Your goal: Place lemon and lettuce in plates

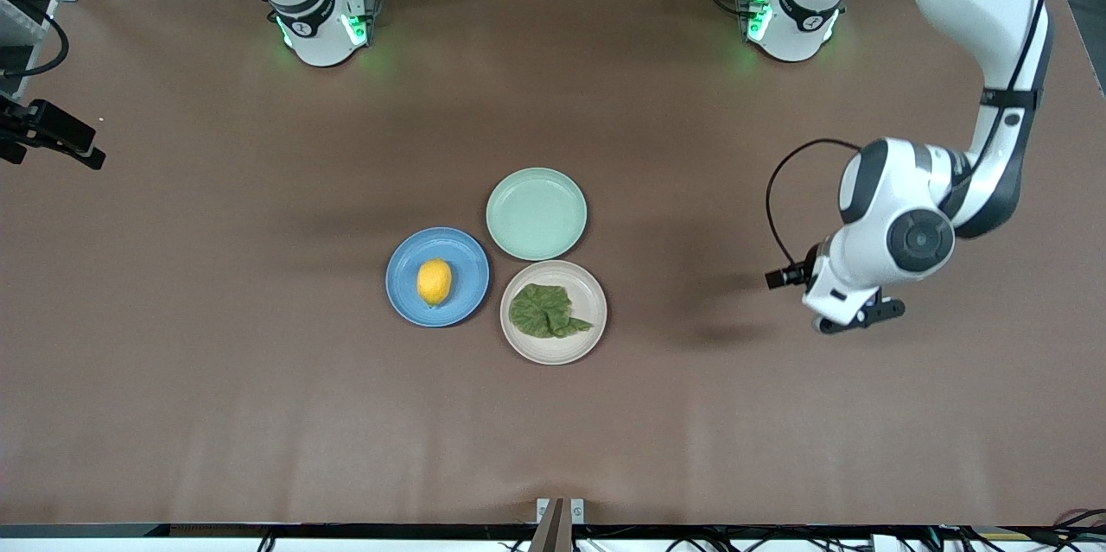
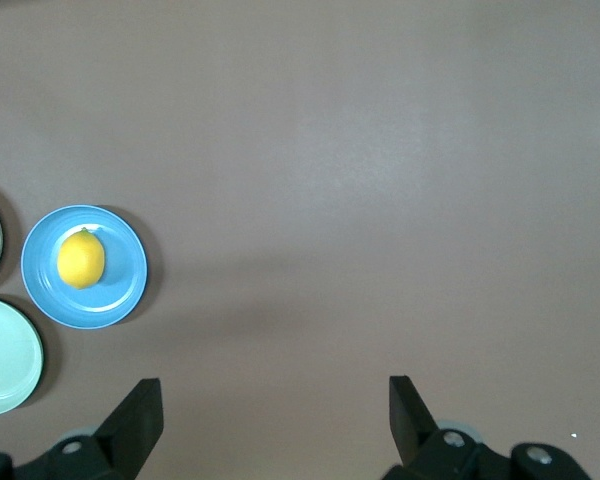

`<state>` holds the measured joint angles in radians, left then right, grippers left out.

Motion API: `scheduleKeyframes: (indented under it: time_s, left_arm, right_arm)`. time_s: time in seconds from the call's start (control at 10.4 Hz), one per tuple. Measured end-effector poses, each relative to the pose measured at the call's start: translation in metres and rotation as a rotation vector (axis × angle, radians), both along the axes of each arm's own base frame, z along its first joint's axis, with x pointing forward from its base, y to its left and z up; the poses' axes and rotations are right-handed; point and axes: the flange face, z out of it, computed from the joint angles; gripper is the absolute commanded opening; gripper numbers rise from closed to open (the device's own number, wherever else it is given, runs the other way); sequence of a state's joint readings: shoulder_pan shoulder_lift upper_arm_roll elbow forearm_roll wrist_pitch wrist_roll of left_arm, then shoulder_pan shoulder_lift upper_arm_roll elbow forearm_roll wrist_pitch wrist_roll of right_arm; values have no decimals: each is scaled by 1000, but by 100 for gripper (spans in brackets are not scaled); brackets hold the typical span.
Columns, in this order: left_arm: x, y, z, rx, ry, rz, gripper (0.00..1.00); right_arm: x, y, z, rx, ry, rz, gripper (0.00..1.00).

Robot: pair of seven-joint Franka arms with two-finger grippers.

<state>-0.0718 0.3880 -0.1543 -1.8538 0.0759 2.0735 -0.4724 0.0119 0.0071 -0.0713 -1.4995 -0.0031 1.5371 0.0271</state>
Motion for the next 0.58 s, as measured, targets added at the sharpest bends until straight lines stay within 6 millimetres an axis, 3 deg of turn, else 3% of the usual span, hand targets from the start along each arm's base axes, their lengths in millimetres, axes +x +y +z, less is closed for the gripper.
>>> scheduleKeyframes:
  time_s: [0.29,0.58]
  left_arm:
    - [-44,11,24,14,-16,-19,100]
    - [-41,20,68,-8,-112,4,100]
  right_arm:
    - [0,1,0,0,0,2,100]
    - [0,3,0,0,0,5,100]
